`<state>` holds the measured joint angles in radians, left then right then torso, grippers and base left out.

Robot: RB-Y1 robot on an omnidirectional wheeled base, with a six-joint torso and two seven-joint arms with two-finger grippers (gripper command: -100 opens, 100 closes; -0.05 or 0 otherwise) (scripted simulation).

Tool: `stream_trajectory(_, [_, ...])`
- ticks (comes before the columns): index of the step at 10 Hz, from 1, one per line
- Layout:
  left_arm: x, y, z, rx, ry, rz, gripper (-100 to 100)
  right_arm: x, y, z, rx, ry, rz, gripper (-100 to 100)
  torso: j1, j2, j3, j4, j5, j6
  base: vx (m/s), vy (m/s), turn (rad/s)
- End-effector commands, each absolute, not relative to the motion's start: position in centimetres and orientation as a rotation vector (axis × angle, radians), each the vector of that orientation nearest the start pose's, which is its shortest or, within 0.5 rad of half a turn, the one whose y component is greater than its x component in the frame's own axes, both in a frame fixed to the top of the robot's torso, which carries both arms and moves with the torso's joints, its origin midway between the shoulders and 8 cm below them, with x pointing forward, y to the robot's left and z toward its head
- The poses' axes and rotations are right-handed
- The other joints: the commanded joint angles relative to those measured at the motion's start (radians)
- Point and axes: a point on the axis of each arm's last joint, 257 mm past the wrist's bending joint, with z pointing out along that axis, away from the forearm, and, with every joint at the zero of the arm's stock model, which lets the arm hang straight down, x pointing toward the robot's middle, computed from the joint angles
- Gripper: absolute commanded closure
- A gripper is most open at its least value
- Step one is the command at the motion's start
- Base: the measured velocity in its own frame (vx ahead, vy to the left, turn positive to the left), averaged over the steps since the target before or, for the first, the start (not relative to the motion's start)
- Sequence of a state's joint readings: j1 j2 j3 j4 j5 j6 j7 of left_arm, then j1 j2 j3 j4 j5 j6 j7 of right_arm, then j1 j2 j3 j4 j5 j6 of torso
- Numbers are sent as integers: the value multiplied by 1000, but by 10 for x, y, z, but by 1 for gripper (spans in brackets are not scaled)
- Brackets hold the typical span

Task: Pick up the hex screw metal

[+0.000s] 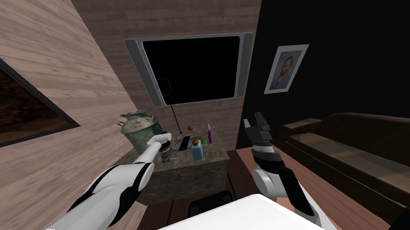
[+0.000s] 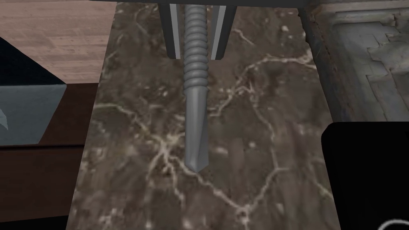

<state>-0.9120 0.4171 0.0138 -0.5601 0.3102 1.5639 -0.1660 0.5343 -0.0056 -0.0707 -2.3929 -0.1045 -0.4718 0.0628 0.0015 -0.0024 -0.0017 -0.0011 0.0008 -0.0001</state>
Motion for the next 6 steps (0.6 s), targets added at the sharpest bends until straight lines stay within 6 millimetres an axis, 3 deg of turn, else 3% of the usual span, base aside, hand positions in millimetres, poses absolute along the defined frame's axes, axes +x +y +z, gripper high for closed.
stream_trajectory(1, [470, 339, -351, -2140, 2305, 147, 100, 316, -310, 60, 636, 533, 1243, 0, 0, 0, 0, 0, 0, 0, 0, 0, 0])
stream_trajectory(2, [470, 339, -351, -2140, 2305, 147, 0, 316, -310, 60, 636, 533, 1243, 0, 0, 0, 0, 0, 0, 0, 0, 0, 0])
stream_trajectory(3, [473, 339, -341, -2138, 2306, 145, 100, 316, -310, 60, 636, 533, 1243, 0, 0, 0, 0, 0, 0, 0, -4, -8, 7])
stream_trajectory(5, [474, 339, -339, -2138, 2305, 145, 100, 316, -310, 60, 636, 533, 1243, 0, -1, 0, 0, 1, -1, 0, -2, -10, 5])
stream_trajectory(6, [474, 339, -338, -2138, 2306, 145, 0, 316, -310, 60, 636, 533, 1243, 0, -1, 0, 0, 0, 0, 0, 0, 0, 0])
